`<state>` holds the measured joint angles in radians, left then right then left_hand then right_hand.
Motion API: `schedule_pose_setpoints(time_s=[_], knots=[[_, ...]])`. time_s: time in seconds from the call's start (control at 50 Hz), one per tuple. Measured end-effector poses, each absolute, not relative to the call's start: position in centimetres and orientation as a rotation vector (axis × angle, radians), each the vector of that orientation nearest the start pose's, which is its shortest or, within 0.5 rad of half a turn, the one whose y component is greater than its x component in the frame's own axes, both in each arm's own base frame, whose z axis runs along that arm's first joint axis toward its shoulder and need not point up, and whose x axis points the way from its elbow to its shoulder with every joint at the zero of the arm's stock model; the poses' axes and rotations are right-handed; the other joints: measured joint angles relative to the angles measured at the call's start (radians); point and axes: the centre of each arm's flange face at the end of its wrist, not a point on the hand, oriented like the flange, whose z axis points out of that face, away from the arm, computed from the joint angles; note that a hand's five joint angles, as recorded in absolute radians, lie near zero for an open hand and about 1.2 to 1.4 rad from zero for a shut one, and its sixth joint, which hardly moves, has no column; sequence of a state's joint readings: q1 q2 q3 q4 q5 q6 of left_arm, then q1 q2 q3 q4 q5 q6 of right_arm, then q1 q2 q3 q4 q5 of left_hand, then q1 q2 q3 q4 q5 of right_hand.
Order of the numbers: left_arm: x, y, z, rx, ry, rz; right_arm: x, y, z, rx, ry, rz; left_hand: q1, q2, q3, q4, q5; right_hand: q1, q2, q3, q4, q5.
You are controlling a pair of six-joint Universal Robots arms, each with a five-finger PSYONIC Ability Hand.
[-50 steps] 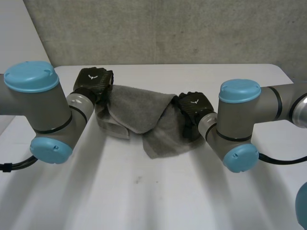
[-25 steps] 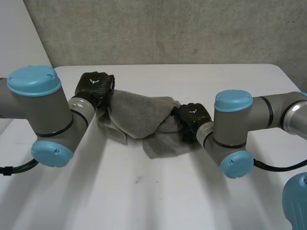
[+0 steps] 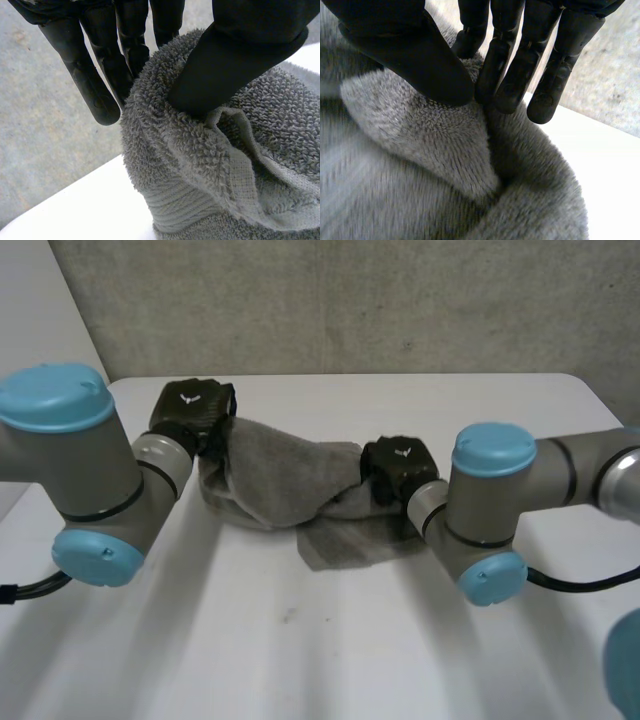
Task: Fold the towel.
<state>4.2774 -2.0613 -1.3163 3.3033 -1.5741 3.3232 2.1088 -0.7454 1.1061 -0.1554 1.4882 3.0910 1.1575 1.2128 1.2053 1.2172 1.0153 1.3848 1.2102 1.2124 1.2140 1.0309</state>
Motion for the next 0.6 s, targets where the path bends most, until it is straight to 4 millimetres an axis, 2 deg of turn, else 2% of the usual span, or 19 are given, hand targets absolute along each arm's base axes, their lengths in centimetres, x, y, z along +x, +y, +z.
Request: schedule_pose_setpoints(time_s=[0.02,0.1,0.18,0.2,0.26,0.28,0.34,0.4,0.46,0.52,0.54,0.56,0.6], knots=[[-29.0,-31.4,22.8,0.731,2.321,-2.251,35.0,-31.6,14.4,-0.692,2.063,-1.706,0.000,0.000,0.000,0.000,0.000,0.001,0.001,0.001,0.001,0.000],[-28.7,-30.6,24.6,0.707,2.324,-2.280,33.9,-32.1,18.3,-0.613,2.001,-1.763,0.000,0.000,0.000,0.000,0.000,0.002,0.003,0.001,0.002,0.002],[-28.4,-29.4,26.8,0.685,2.339,-2.310,31.7,-32.9,23.8,-0.549,1.925,-1.875,0.000,0.000,0.000,0.000,0.000,0.004,0.003,0.001,0.002,0.002],[-28.2,-28.9,27.8,0.671,2.345,-2.328,30.9,-32.9,25.9,-0.536,1.894,-1.914,0.000,0.000,0.000,0.000,0.000,0.004,0.003,0.001,0.002,0.002],[-27.8,-27.5,30.3,0.634,2.355,-2.383,29.1,-32.8,30.1,-0.524,1.836,-1.979,0.000,0.000,0.000,0.000,0.000,0.006,0.003,0.001,0.002,0.002],[-27.7,-26.7,31.6,0.617,2.359,-2.420,28.2,-32.5,32.1,-0.523,1.809,-2.007,0.000,0.000,0.001,0.000,0.000,0.006,0.003,0.001,0.002,0.002],[-27.3,-24.5,34.7,0.597,2.365,-2.520,26.4,-31.9,35.7,-0.528,1.764,-2.054,0.000,0.000,0.003,0.000,0.000,0.008,0.003,0.001,0.002,0.002],[-27.0,-22.6,37.0,0.610,2.372,-2.613,25.2,-31.4,37.7,-0.539,1.749,-2.071,0.000,0.001,0.003,0.000,0.000,0.009,0.003,0.001,0.002,0.004],[-26.8,-21.3,38.3,0.635,2.397,-2.669,24.6,-31.2,38.3,-0.558,1.768,-2.062,0.000,0.001,0.003,0.000,0.001,0.009,0.003,0.001,0.002,0.004],[-26.7,-21.0,38.1,0.651,2.448,-2.664,24.5,-31.4,37.5,-0.597,1.819,-2.030,0.000,0.001,0.003,0.000,0.004,0.009,0.003,0.001,0.002,0.004],[-26.8,-21.1,37.5,0.654,2.484,-2.639,24.6,-31.7,36.7,-0.624,1.853,-2.009,0.000,0.001,0.003,0.000,0.004,0.009,0.003,0.001,0.002,0.004],[-26.8,-21.6,36.0,0.656,2.558,-2.568,24.7,-32.3,35.3,-0.664,1.908,-1.973,0.000,0.001,0.003,0.000,0.004,0.009,0.003,0.001,0.002,0.004],[-26.9,-22.2,34.2,0.652,2.629,-2.484,25.0,-32.9,33.4,-0.710,1.968,-1.932,0.000,0.001,0.003,0.000,0.005,0.009,0.003,0.001,0.002,0.004]])
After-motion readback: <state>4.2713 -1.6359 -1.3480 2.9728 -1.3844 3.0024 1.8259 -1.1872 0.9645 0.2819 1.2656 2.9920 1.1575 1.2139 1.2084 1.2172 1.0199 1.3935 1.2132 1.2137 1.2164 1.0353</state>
